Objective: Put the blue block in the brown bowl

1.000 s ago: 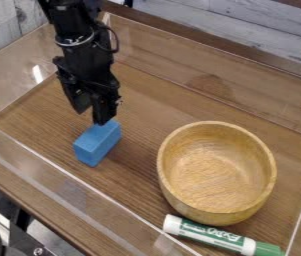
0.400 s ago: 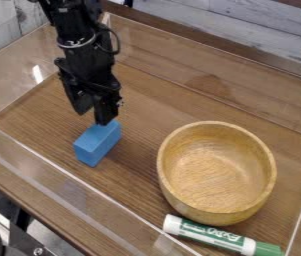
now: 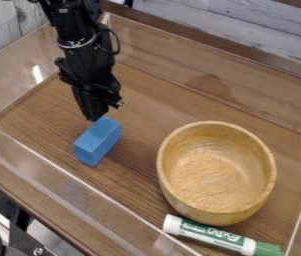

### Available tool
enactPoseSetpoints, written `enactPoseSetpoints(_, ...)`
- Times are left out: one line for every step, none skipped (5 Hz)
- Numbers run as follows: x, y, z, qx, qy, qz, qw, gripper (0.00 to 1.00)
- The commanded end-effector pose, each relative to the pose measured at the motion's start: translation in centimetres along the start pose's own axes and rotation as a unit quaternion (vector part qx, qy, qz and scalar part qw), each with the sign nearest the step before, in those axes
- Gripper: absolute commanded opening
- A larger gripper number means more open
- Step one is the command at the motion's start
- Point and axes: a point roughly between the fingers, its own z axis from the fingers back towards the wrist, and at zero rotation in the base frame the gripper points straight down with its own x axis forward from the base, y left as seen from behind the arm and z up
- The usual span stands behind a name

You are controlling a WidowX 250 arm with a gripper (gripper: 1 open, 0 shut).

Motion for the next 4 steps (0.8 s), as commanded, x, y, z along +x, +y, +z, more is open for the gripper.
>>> enactPoseSetpoints(0.8, -0.1, 0.5, 0.006, -0.016, -0.007, 0.9998, 1.0)
enactPoseSetpoints(0.9, -0.2, 0.2, 0.005, -0.013, -0.007, 0.9999, 1.0)
enactPoseSetpoints(0.9, -0.3, -0.1, 0.003, -0.011, -0.007, 0.9999, 1.0)
enactPoseSetpoints(0.8, -0.4, -0.5, 0.001, -0.009, -0.007, 0.9999, 1.0)
